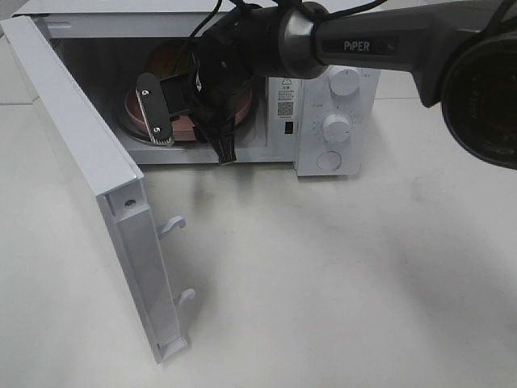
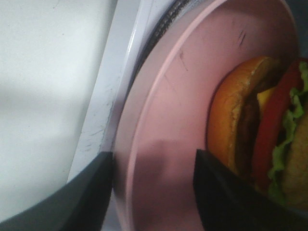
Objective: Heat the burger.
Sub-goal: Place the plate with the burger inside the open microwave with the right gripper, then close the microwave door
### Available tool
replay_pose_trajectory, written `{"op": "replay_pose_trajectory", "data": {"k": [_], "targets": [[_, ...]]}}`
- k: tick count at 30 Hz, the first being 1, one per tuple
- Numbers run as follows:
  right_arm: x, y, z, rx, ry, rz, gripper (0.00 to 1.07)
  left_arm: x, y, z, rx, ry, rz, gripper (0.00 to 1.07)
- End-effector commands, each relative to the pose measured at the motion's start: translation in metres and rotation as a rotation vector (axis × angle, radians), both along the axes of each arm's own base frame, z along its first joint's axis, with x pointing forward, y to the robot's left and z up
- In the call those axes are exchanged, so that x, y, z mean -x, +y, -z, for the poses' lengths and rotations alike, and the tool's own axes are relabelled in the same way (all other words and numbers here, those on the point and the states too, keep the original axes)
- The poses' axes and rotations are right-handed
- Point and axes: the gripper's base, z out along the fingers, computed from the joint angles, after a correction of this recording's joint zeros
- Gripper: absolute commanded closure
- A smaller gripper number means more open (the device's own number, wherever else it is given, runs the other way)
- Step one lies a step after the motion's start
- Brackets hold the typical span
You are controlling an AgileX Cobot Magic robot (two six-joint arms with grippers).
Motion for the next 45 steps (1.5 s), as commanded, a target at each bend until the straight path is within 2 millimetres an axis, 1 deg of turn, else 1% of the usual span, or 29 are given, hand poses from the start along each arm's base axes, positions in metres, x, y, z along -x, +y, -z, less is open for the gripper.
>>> {"op": "replay_pose_trajectory", "data": {"k": [1,4,6,9,16,17,19,22,23,25,27,30,33,35,40,42,45], "targets": [[0.002,0.002,-0.003,-0.04,-0.005,0.0,0.51,0.002,-0.001,-0.001,0.006,-0.025,0.005,0.09],[0.005,0.001,0.0,-0.051,-0.006,-0.011,0.51,0.002,-0.001,-0.001,0.006,-0.025,0.005,0.09],[0.011,-0.002,0.001,-0.06,-0.008,-0.031,0.51,0.002,-0.001,-0.001,0.006,-0.025,0.005,0.09],[0.015,-0.005,0.0,-0.066,-0.012,-0.038,0.5,0.002,-0.001,-0.001,0.006,-0.025,0.005,0.09],[0.032,-0.017,-0.002,-0.088,-0.015,-0.058,0.38,0.002,-0.001,-0.001,0.006,-0.025,0.005,0.09],[0.032,-0.017,-0.002,-0.088,-0.015,-0.058,0.38,0.002,-0.001,-0.001,0.006,-0.025,0.005,0.09],[0.036,-0.026,-0.004,-0.089,-0.012,-0.052,0.36,0.002,-0.001,-0.001,0.006,-0.025,0.005,0.09],[0.04,-0.03,-0.004,-0.084,-0.005,-0.051,0.36,0.002,-0.001,-0.001,0.006,-0.025,0.005,0.09],[0.041,-0.036,-0.008,-0.085,-0.006,-0.042,0.36,0.002,-0.001,-0.001,0.006,-0.025,0.005,0.09],[0.043,-0.039,-0.01,-0.085,-0.007,-0.041,0.36,0.002,-0.001,-0.001,0.006,-0.025,0.005,0.09],[0.051,-0.045,-0.017,-0.08,-0.01,-0.044,0.36,0.002,-0.001,-0.001,0.006,-0.025,0.005,0.09],[0.053,-0.047,-0.019,-0.08,-0.009,-0.044,0.36,0.002,-0.001,-0.001,0.006,-0.025,0.005,0.09],[0.059,-0.051,-0.023,-0.082,-0.008,-0.043,0.36,0.002,-0.001,-0.001,0.006,-0.025,0.005,0.09],[0.064,-0.055,-0.031,-0.1,-0.005,-0.022,0.36,0.002,-0.001,-0.001,0.006,-0.025,0.005,0.09],[0.069,-0.059,-0.036,-0.101,-0.002,-0.015,0.36,0.002,-0.001,-0.001,0.006,-0.025,0.005,0.09],[0.073,-0.069,-0.044,-0.116,0.002,0.016,0.36,0.002,-0.001,-0.001,0.006,-0.025,0.005,0.09],[0.075,-0.071,-0.044,-0.118,0.011,0.028,0.36,0.002,-0.001,-0.001,0.006,-0.025,0.005,0.09]]}}
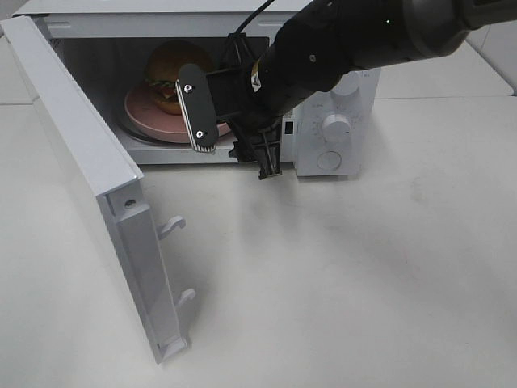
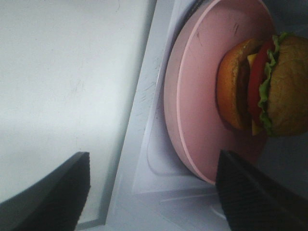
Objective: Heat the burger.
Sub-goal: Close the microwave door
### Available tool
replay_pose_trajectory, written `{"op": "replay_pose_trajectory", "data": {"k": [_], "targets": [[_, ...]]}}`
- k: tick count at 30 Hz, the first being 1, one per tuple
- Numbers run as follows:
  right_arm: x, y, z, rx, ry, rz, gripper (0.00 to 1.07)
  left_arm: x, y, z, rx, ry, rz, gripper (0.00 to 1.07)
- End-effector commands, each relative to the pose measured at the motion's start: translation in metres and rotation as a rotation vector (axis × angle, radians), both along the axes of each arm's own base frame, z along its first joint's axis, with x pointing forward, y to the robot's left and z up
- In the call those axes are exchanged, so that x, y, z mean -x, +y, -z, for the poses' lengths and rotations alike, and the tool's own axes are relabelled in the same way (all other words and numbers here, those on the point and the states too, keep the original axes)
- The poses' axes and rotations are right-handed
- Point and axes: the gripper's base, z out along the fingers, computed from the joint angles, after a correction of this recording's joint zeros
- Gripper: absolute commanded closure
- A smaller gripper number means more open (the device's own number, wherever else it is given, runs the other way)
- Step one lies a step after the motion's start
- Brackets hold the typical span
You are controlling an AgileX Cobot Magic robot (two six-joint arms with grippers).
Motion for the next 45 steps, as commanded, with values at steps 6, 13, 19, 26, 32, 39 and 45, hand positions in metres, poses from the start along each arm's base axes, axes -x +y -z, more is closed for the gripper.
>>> {"op": "replay_pose_trajectory", "data": {"k": [6,13,19,26,32,39,45], "targets": [[0.015,-0.024,-0.019,-0.037,0.048,0.115,0.36,0.002,-0.001,-0.001,0.006,-0.025,0.005,0.09],[0.035,-0.042,-0.038,-0.086,0.113,0.254,0.37,0.002,-0.001,-0.001,0.006,-0.025,0.005,0.09],[0.045,-0.052,-0.05,-0.113,0.178,0.39,0.37,0.002,-0.001,-0.001,0.006,-0.025,0.005,0.09],[0.062,-0.069,-0.062,-0.166,0.292,0.668,0.37,0.002,-0.001,-0.001,0.006,-0.025,0.005,0.09],[0.077,-0.081,-0.069,-0.227,0.336,0.816,0.39,0.002,-0.001,-0.001,0.006,-0.025,0.005,0.09],[0.103,-0.103,-0.082,-0.247,0.405,1.087,0.4,0.002,-0.001,-0.001,0.006,-0.025,0.005,0.09],[0.117,-0.115,-0.089,-0.189,0.439,1.21,0.4,0.002,-0.001,-0.001,0.006,-0.025,0.005,0.09]]}}
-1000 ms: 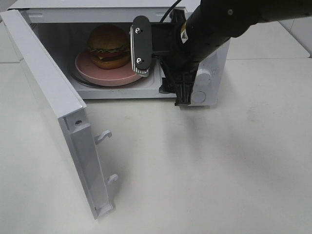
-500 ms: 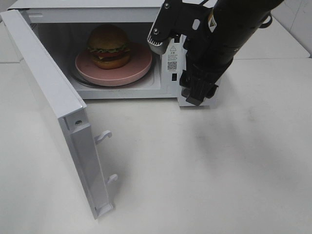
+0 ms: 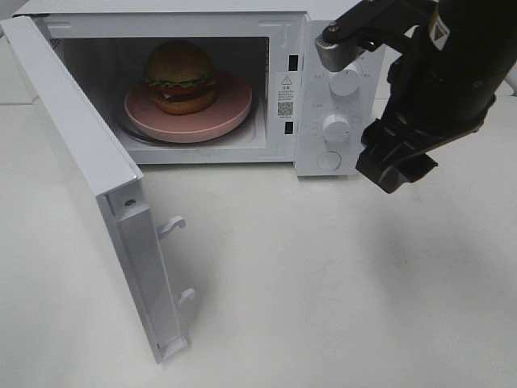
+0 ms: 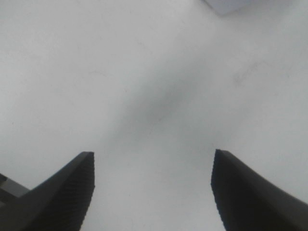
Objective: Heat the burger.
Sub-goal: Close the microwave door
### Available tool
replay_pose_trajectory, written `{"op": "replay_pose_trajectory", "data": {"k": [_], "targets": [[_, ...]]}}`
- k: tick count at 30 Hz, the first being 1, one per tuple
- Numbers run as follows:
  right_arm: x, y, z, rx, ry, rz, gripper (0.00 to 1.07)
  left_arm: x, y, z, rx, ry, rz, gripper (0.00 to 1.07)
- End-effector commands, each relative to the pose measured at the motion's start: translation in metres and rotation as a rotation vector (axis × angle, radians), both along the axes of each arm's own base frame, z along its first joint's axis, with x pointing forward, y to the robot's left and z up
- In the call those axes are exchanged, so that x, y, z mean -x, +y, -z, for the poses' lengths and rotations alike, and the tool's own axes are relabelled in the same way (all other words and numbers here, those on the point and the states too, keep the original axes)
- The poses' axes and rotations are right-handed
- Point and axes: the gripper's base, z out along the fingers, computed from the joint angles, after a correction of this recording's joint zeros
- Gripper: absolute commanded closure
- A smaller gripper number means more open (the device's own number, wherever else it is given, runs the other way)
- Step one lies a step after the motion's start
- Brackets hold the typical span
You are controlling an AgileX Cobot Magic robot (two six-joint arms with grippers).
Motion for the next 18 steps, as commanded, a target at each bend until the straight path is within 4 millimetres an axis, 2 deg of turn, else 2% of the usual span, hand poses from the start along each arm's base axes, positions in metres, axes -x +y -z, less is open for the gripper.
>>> {"op": "replay_pose_trajectory", "data": {"k": [1,11,15,18], "targets": [[0.005,-0.006,-0.002,0.011,0.014,0.037,0.4,0.002,-0.001,-0.001,0.006,-0.025,0.005,0.09],[0.03,-0.017,-0.021,-0.063,0.034,0.082,0.4,0.002,-0.001,-0.001,0.006,-0.025,0.005,0.09],[0.039,-0.023,-0.016,-0.078,0.03,0.084,0.4,0.002,-0.001,-0.001,0.006,-0.025,0.005,0.09],[0.055,-0.034,-0.009,-0.088,0.027,0.1,0.4,0.002,-0.001,-0.001,0.006,-0.025,0.005,0.09]]}}
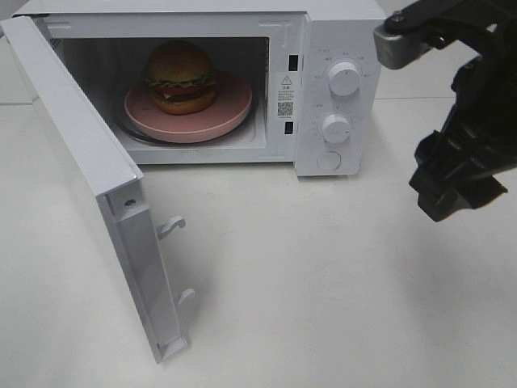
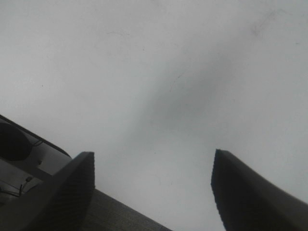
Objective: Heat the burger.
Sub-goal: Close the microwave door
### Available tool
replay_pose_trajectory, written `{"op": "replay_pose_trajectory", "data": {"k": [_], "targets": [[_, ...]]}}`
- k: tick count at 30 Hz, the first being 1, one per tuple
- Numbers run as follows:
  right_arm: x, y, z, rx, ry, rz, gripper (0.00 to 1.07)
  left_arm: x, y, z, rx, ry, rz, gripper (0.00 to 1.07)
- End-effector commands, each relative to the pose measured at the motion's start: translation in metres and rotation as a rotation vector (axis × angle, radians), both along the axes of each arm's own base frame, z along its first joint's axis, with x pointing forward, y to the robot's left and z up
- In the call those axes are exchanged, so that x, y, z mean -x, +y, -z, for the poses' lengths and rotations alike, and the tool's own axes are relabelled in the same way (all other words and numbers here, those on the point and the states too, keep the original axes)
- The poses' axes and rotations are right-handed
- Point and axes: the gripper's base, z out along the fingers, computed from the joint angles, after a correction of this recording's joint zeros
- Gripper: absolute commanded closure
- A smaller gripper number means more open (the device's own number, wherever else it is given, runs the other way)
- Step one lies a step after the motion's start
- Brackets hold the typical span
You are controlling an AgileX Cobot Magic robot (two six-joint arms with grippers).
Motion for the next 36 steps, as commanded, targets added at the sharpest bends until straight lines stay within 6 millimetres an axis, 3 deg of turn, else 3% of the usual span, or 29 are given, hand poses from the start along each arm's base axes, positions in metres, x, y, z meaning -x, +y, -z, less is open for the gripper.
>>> {"op": "replay_pose_trajectory", "data": {"k": [1,5,7,9,10,13,16,18,19,21,29,36], "targets": [[0.012,-0.011,0.005,-0.01,-0.004,0.027,0.4,0.002,-0.001,-0.001,0.006,-0.025,0.005,0.09],[0.018,-0.026,0.007,-0.055,-0.002,0.095,0.4,0.002,-0.001,-0.001,0.006,-0.025,0.005,0.09],[0.027,-0.053,0.003,-0.107,-0.028,0.207,0.4,0.002,-0.001,-0.001,0.006,-0.025,0.005,0.09],[0.03,-0.059,0.002,-0.111,-0.037,0.226,0.4,0.002,-0.001,-0.001,0.006,-0.025,0.005,0.09],[0.037,-0.07,0.0,-0.12,-0.064,0.272,0.4,0.002,-0.001,-0.001,0.006,-0.025,0.005,0.09],[0.042,-0.076,-0.001,-0.126,-0.08,0.292,0.4,0.002,-0.001,-0.001,0.006,-0.025,0.005,0.09],[0.059,-0.09,-0.002,-0.15,-0.135,0.347,0.38,0.002,-0.001,-0.001,0.006,-0.025,0.005,0.09],[0.084,-0.104,-0.002,-0.186,-0.228,0.381,0.3,0.002,-0.001,-0.001,0.006,-0.025,0.005,0.09],[0.084,-0.104,-0.002,-0.186,-0.228,0.381,0.3,0.002,-0.001,-0.001,0.006,-0.025,0.005,0.09],[0.103,-0.111,0.003,-0.207,-0.296,0.399,0.26,0.002,-0.001,-0.001,0.006,-0.025,0.005,0.09],[0.15,-0.122,0.023,-0.279,-0.435,0.408,0.29,0.002,-0.001,-0.001,0.006,-0.025,0.005,0.09],[0.173,-0.126,0.025,-0.371,-0.62,0.383,0.32,0.002,-0.001,-0.001,0.006,-0.025,0.005,0.09]]}}
